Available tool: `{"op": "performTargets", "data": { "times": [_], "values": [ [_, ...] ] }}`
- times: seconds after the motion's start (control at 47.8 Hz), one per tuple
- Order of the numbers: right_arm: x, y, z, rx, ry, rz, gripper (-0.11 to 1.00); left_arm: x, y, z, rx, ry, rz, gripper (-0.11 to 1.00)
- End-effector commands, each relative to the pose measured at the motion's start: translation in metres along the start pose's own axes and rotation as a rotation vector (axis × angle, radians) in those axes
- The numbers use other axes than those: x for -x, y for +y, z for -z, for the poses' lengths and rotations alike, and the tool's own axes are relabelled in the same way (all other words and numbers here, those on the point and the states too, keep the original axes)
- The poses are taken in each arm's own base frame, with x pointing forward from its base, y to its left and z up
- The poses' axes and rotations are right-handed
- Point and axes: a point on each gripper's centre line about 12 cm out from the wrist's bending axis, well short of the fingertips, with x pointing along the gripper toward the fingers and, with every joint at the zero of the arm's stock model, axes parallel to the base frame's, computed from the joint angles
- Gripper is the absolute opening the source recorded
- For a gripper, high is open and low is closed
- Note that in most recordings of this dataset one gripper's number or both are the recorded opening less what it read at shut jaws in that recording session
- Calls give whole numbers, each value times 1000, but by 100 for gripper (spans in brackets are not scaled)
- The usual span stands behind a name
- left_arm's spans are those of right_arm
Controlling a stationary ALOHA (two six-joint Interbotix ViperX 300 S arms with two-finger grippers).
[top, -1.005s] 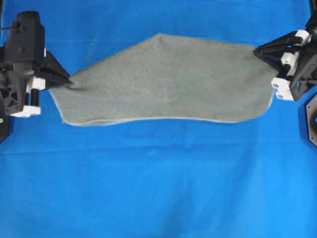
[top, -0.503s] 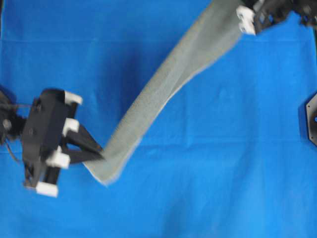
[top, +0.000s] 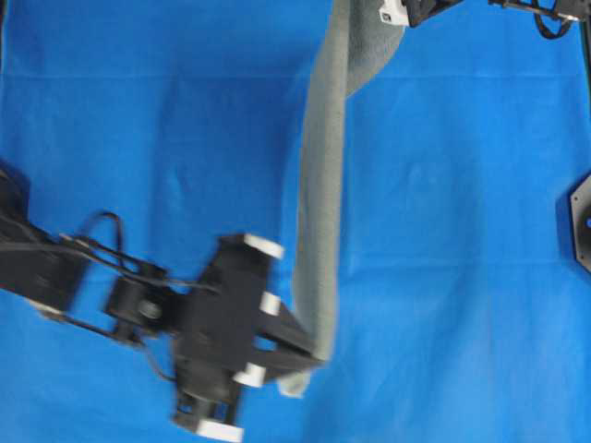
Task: Fold a large towel.
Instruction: 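Swing the left gripper down, rotating the towel vertical, and lay it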
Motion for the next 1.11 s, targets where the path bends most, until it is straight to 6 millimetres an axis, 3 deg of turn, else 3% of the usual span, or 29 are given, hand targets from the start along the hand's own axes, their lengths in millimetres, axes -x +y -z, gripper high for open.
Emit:
{"op": "performTargets", "data": {
  "times": [0.0, 0.335, 0.419, 0.523, 0.691, 0.942, 1.089],
  "values": [
    [14, -17, -12, -12, -36, 46, 3, -9, -27, -19, -22, -49, 55, 3],
    [85, -36, 8, -37, -40, 124, 3, -72, -38, -45, -24, -96, 70, 3],
    [96, -40, 11, -42, -38, 143, 3, -80, -40, -50, -17, -106, 73, 3],
    [94, -41, 18, -37, -16, 153, 3, -83, -40, -50, -9, -102, 73, 3],
    [60, -39, 34, -16, 78, 164, 3, -80, -36, -20, 82, -35, 67, 3],
    [-27, -24, 53, 16, 180, 109, 3, -51, -18, 80, 382, 77, 27, 3],
    [-77, -8, 61, 29, 190, 40, 3, -37, -20, 134, 512, 105, 29, 3]
  ]
}}
